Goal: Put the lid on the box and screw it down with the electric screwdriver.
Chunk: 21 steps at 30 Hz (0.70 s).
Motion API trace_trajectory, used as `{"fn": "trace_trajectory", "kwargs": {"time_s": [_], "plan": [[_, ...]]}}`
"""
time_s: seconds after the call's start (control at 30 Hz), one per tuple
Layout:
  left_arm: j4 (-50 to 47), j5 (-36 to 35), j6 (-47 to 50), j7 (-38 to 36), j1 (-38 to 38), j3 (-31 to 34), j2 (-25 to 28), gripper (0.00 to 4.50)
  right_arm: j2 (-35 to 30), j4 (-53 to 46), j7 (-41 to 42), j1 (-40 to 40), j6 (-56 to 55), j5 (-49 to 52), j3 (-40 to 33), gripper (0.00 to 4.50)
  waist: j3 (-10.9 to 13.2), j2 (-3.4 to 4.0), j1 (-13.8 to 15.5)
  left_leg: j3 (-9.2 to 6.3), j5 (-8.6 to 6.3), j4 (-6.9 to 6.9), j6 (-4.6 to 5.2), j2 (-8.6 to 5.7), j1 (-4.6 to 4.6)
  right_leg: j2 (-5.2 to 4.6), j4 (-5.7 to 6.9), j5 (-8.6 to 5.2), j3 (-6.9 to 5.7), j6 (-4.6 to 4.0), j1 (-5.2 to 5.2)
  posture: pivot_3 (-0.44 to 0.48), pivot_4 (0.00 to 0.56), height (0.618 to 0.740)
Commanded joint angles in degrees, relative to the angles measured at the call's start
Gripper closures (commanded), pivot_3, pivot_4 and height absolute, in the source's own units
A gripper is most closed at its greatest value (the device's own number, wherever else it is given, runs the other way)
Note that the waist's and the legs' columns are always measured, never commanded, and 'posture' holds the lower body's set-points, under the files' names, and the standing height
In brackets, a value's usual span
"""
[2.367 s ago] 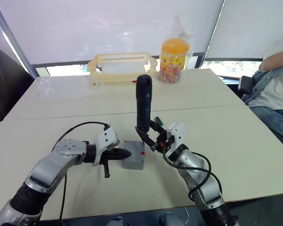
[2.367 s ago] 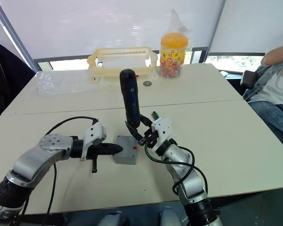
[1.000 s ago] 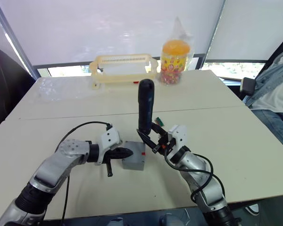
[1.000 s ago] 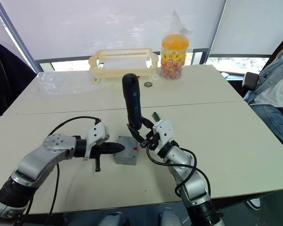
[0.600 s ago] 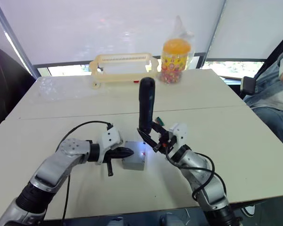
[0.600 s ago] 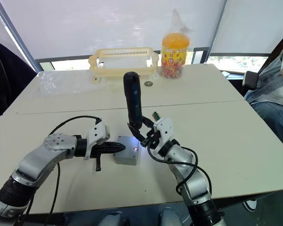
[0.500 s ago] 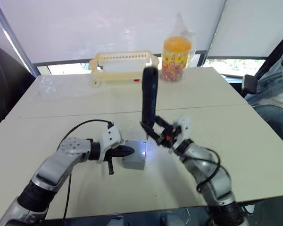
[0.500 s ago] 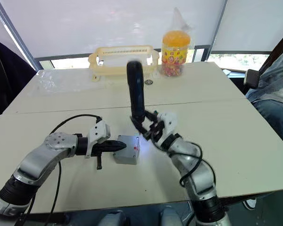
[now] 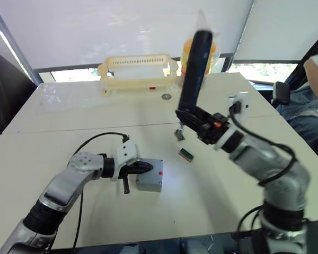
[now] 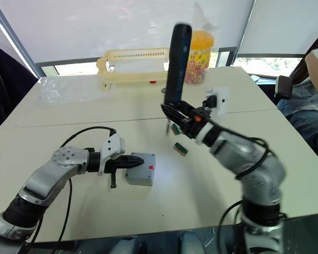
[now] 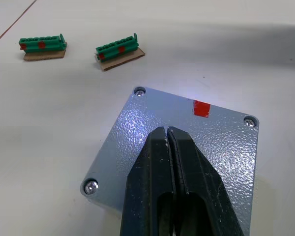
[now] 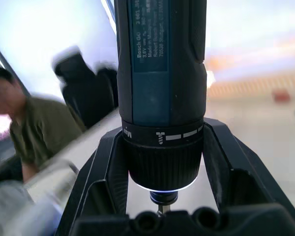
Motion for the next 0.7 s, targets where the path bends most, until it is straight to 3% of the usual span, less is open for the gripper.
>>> {"fn": "trace_trajectory", "kwargs": {"time_s": [0.03,0.17,0.23,0.5,0.7], "plan": [[-1.27,-0.47,3.55,-0.21,2.89,-0.34,1.38,4.5,-12.81,7.49,1.05,-2.72,17.31,11.38,-4.91,2.81,0.04,0.02,0.02,-0.01,-0.01,-0.06,0.01,0.01,-0.01,0.0,-0.03,0.0,-0.02,0.0,0.0,0.0,0.15,0.74],[-3.23,-0.68,4.25,0.07,4.18,0.29,2.16,4.5,-30.11,19.71,3.43,-1.54,24.59,19.47,0.03,2.81,0.28,0.29,0.03,0.03,-0.05,-0.16,0.1,0.03,-0.12,0.01,-0.32,-0.01,-0.08,-0.03,-0.01,0.0,0.15,0.74],[-3.66,-0.66,4.63,0.37,4.3,0.03,1.94,4.5,-33.7,24.51,2.78,-2.37,24.59,23.02,3.34,2.81,0.32,0.31,-0.24,0.13,-0.07,-0.17,0.14,0.04,-0.17,0.02,-0.54,-0.01,-0.08,-0.03,0.02,0.0,0.15,0.74],[-4.28,0.44,4.5,1.79,3.68,-1.88,0.6,4.5,-35.14,37.29,-5.46,-5.3,24.59,26.62,14.43,2.81,0.39,0.2,0.14,0.48,-0.14,-0.01,0.26,0.07,-0.13,0.07,-0.65,0.07,0.06,-0.01,0.11,0.0,0.15,0.74],[-3.74,-0.82,4.4,1.95,2.12,-0.7,-0.15,4.5,-28.85,45.09,-12.72,-9.77,24.59,21.6,15.18,2.81,0.4,0.2,-0.11,0.5,-0.14,-0.01,0.26,0.06,-0.14,0.06,-0.72,0.21,0.11,0.18,0.11,0.0,0.15,0.74]]}}
